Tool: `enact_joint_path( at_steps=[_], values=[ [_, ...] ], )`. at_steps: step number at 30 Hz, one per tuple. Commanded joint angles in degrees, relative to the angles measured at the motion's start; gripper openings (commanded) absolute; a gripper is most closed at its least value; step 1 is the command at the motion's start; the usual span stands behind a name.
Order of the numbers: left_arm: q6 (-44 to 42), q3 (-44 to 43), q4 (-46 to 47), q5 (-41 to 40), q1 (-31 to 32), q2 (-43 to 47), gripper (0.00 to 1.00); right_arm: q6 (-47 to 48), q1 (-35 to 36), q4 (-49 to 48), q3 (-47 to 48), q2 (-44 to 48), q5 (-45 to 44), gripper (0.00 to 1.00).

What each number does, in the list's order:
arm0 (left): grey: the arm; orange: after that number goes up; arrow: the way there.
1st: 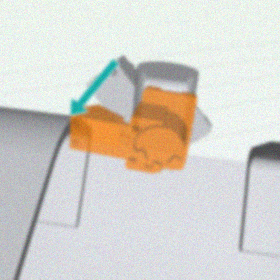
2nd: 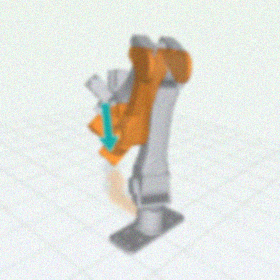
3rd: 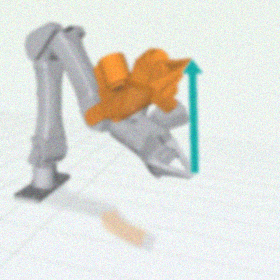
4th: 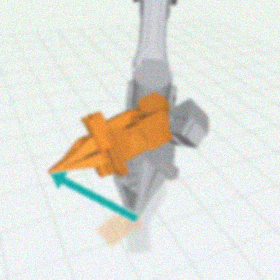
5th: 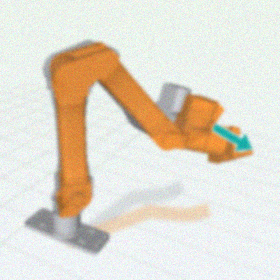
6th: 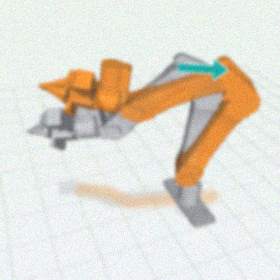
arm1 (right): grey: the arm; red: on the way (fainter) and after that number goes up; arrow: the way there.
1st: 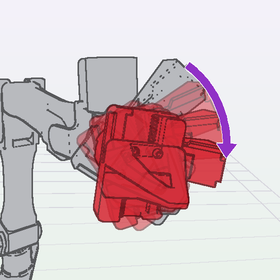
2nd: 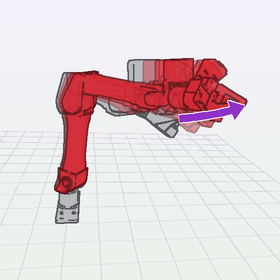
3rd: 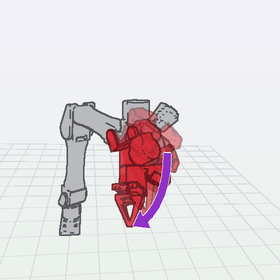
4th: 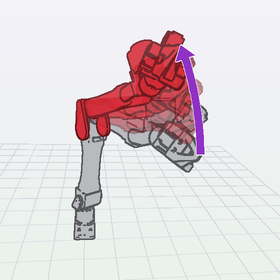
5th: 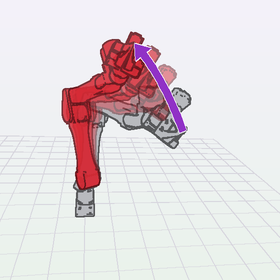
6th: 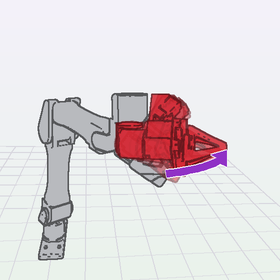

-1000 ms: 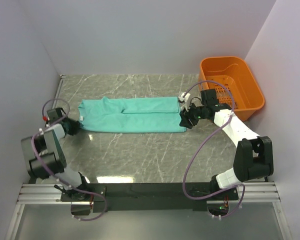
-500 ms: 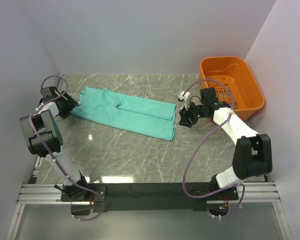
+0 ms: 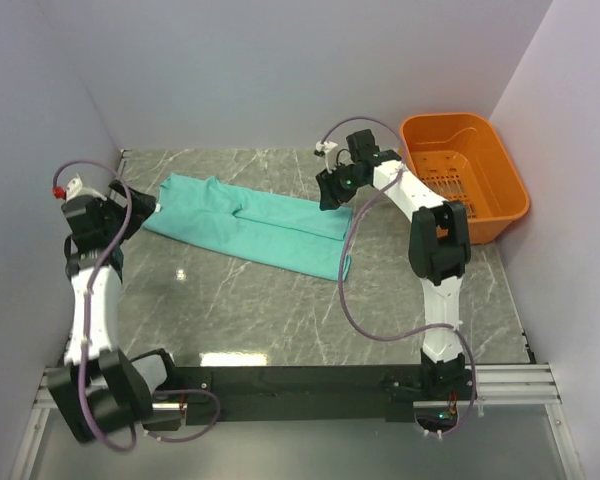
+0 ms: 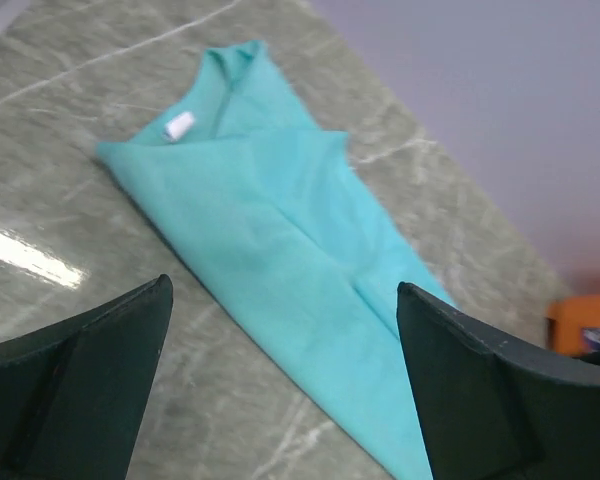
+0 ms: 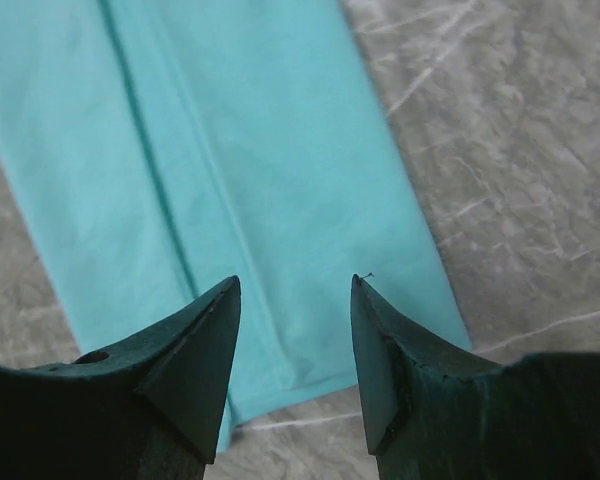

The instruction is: Fold and stack the t-shirts

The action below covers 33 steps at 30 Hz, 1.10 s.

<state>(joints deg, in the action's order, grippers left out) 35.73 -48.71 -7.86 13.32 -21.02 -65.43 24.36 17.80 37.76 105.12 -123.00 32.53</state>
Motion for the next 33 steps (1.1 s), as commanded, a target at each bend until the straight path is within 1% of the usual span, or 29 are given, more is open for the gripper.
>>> enact_joint_path(
  at_steps=[1, 2, 3, 4, 5, 8, 11, 16, 24, 33],
  values=[
    [2.6, 5.7, -0.4, 4.5, -0.9, 7.4, 0.99, -4.5, -0.8, 4.7, 4.8, -3.3, -6.3, 0.55],
    [2.8, 6.9, -0.5, 5.6, -0.9, 10.6, 1.00, -4.4, -0.9, 5.6, 5.6, -4.1, -6.9, 0.55],
    [3.1, 9.0, -0.5, 7.0, -1.0, 11.8, 0.99, -4.3, -1.0, 5.7, 5.6, -5.1, -7.4, 0.55],
    [3.9, 10.3, -0.1, 10.2, -1.0, 13.7, 0.99, -4.0, -1.3, 5.5, 5.4, -5.5, -8.2, 0.55],
    [4.5, 12.6, 0.4, 11.7, -1.0, 14.6, 0.99, -3.9, -1.5, 5.4, 5.1, -6.0, -8.6, 0.54],
    [5.6, 15.0, 1.1, 14.9, -1.0, 16.5, 0.99, -4.0, -1.9, 4.0, 3.9, -6.3, -10.4, 0.54],
    [5.6, 16.8, 0.7, 16.4, -1.0, 17.4, 0.99, -4.0, -2.4, 3.5, 4.2, -7.1, -12.1, 0.54],
    [4.7, 18.6, -0.2, 16.3, -1.0, 19.0, 0.99, -3.0, -3.0, 2.7, 3.6, -7.4, -12.8, 0.54],
    [6.5, 22.3, 1.4, 18.4, -0.9, 19.4, 0.99, -1.8, -3.6, 2.1, 4.3, -7.6, -13.4, 0.54],
    [6.5, 22.5, 1.8, 19.2, -1.0, 19.3, 0.99, -0.9, -4.0, 2.6, 7.4, -9.5, -14.6, 0.55]
  ],
)
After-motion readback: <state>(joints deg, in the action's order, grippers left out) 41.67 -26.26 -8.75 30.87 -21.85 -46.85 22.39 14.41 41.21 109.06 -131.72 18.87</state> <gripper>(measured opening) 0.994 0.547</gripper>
